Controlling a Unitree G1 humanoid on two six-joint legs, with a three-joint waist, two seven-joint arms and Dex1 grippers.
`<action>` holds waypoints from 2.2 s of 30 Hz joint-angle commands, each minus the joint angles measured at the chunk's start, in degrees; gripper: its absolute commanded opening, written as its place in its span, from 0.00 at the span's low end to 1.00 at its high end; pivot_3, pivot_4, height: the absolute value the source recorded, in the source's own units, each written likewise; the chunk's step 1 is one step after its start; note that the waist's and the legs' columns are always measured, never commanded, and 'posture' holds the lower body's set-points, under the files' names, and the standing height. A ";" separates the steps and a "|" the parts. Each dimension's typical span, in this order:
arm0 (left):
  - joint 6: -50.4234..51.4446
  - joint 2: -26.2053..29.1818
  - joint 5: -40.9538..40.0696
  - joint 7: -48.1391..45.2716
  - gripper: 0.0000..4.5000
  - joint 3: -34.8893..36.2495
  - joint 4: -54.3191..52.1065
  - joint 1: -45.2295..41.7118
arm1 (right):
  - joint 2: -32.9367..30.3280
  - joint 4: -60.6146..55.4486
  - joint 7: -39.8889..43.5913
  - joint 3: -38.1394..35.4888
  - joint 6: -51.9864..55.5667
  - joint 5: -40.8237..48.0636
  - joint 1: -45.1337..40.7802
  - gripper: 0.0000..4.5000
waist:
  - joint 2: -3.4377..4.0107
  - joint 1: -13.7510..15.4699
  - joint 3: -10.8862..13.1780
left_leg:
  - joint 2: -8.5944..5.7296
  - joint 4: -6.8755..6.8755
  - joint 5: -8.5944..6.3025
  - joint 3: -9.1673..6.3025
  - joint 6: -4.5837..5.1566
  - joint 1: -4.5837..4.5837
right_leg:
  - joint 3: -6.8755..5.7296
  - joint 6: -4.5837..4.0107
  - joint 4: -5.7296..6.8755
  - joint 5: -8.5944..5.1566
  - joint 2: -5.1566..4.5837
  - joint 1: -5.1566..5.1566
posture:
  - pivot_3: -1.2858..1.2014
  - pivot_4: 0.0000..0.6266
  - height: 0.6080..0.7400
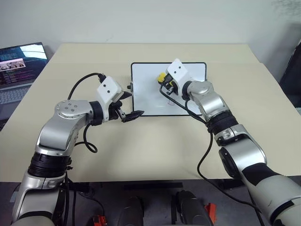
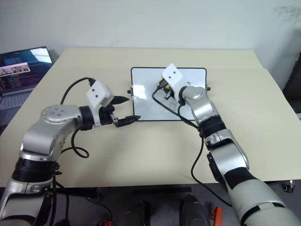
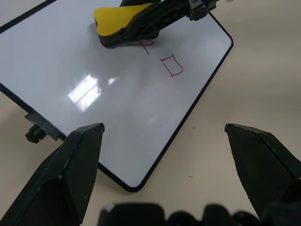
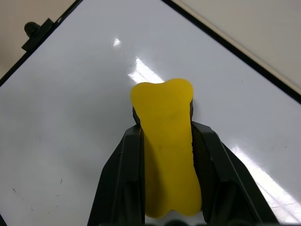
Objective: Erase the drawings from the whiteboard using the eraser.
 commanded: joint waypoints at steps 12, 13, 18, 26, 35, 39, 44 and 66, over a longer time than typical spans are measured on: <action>-0.31 0.24 -0.37 0.00 1.00 1.10 -1.43 -0.97 | -5.31 -0.92 6.26 4.54 8.63 -5.37 2.75 0.23 | -0.06 0.04 -0.05 | 0.00 0.08 0.01 -0.02 0.00 0.14 | -0.01 0.25 0.04 -0.14 0.00 0.17 | 0.52 0.24 1.00; -0.33 0.21 -0.39 0.00 1.00 1.10 -1.39 -1.01 | -5.69 -1.38 6.27 4.45 9.18 -5.40 3.13 0.23 | -0.06 0.11 -0.05 | 0.00 0.10 0.01 -0.02 0.00 0.16 | -0.01 0.27 0.04 -0.14 0.00 0.20 | 0.52 0.24 1.00; -0.43 -0.10 -0.49 -0.02 1.00 0.95 -1.42 -1.37 | -10.57 -5.36 6.70 2.83 12.18 -5.08 7.05 0.23 | -0.21 0.92 -0.15 | -0.01 0.19 0.03 -0.02 0.01 0.21 | -0.01 0.27 0.10 -0.11 0.00 0.27 | 0.52 0.24 1.00; -1.14 -0.47 -0.18 -0.34 1.00 0.53 -0.36 -2.16 | -15.78 -12.78 8.12 2.55 15.85 -5.01 12.87 0.23 | -0.65 1.02 -0.51 | -0.02 0.28 0.09 -0.03 0.08 0.25 | 0.00 0.05 0.05 -0.10 0.00 0.35 | 0.52 0.24 1.00; -1.49 -0.51 0.06 -0.60 1.00 0.54 -0.04 -2.32 | -13.12 -14.25 7.55 2.76 16.02 -4.16 10.72 0.23 | -0.68 0.67 -0.53 | -0.02 0.28 0.19 -0.01 0.21 0.28 | 0.02 -0.02 0.05 -0.07 0.00 0.34 | 0.52 0.24 1.00; -1.05 0.03 -0.19 -0.59 1.00 1.09 -0.84 -1.65 | -12.43 -18.00 8.44 2.01 17.85 -3.27 7.95 0.23 | -0.66 0.20 -0.52 | 0.00 0.27 0.19 0.05 0.21 0.27 | 0.04 -0.02 0.06 -0.04 0.00 0.27 | 0.52 0.24 1.00; -0.78 0.52 -0.34 -0.46 1.00 1.46 -1.53 -0.74 | -10.38 -24.92 10.40 3.05 20.09 -2.55 3.97 0.22 | -0.56 -0.12 -0.45 | 0.00 0.14 0.18 0.05 0.21 0.11 | 0.03 0.23 0.06 0.11 0.00 0.06 | 0.52 0.24 1.00; -0.13 0.90 -0.49 -0.32 1.00 1.34 -2.84 0.42 | -1.65 -10.35 3.28 7.20 9.33 -6.16 1.53 0.22 | -0.54 0.52 -0.43 | 0.03 -0.23 0.05 0.02 0.06 -0.03 | -0.06 0.03 -0.06 -0.03 -0.01 -0.16 | 0.52 0.24 1.00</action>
